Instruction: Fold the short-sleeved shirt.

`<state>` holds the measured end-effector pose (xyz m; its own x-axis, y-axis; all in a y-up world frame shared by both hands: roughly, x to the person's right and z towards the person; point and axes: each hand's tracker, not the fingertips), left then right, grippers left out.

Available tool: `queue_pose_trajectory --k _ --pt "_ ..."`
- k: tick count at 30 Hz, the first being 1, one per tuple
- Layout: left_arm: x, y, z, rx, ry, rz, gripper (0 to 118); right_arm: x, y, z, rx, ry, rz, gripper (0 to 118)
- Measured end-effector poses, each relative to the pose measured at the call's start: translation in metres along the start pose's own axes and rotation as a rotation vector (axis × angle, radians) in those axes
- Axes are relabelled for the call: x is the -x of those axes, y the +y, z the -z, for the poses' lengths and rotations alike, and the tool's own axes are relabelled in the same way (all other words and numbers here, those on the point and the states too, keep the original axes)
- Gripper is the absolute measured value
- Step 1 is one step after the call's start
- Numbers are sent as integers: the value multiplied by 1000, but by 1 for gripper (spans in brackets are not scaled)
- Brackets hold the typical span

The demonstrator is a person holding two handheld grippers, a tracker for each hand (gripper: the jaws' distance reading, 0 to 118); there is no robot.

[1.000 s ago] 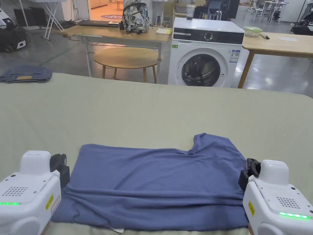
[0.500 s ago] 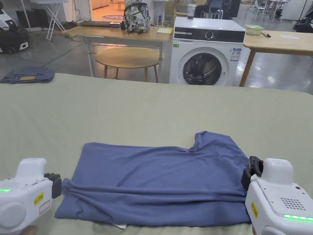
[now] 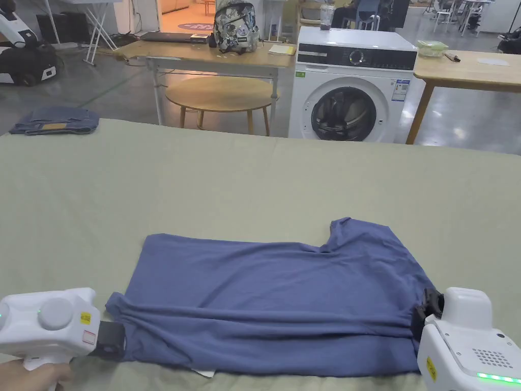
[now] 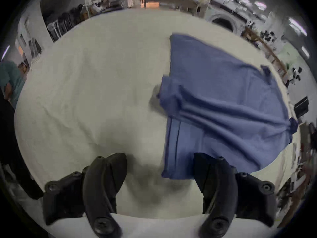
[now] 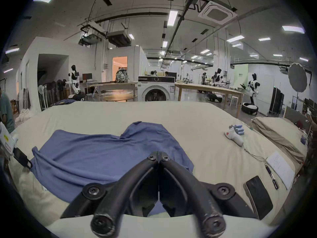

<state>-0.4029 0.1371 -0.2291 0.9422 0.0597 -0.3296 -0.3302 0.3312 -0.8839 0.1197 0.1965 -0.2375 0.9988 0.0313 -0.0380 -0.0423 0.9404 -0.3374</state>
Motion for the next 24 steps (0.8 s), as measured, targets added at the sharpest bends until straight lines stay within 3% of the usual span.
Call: queue_pose_trajectory --k 4,5,6,7,8,10,14,15,17,18,19,24 --pt "-14 -4 7 -61 79 76 69 -2 -5 3 34 -5 8 0" --pt "-16 -5 6 -63 74 74 61 -2 -6 3 44 -7 8 0" --pt "-19 -6 4 -68 75 87 49 -4 -7 4 55 -9 9 0" --pt "-21 -7 2 -74 67 130 20 -6 -7 6 71 -13 10 0" --pt "-24 -7 0 -66 69 171 5 -7 -7 8 91 -26 7 0" --pt "-26 -7 -5 -67 56 189 1 -15 -6 15 161 -79 18 0" --pt "-13 -12 -13 -113 12 144 0 -40 -3 28 288 -46 37 2" --pt "-9 -14 -17 -132 0 125 0 -48 -3 33 322 -34 32 13" --pt "-5 -19 -25 -167 -16 107 0 -62 -4 42 389 6 27 55" --pt "-3 -22 -29 -190 -25 100 0 -69 -4 49 440 25 18 67" --pt "0 -25 -33 -201 -30 90 0 -75 -6 55 481 43 17 72" --pt "-1 -41 -42 -218 -54 60 0 -85 -28 85 626 37 -40 72"
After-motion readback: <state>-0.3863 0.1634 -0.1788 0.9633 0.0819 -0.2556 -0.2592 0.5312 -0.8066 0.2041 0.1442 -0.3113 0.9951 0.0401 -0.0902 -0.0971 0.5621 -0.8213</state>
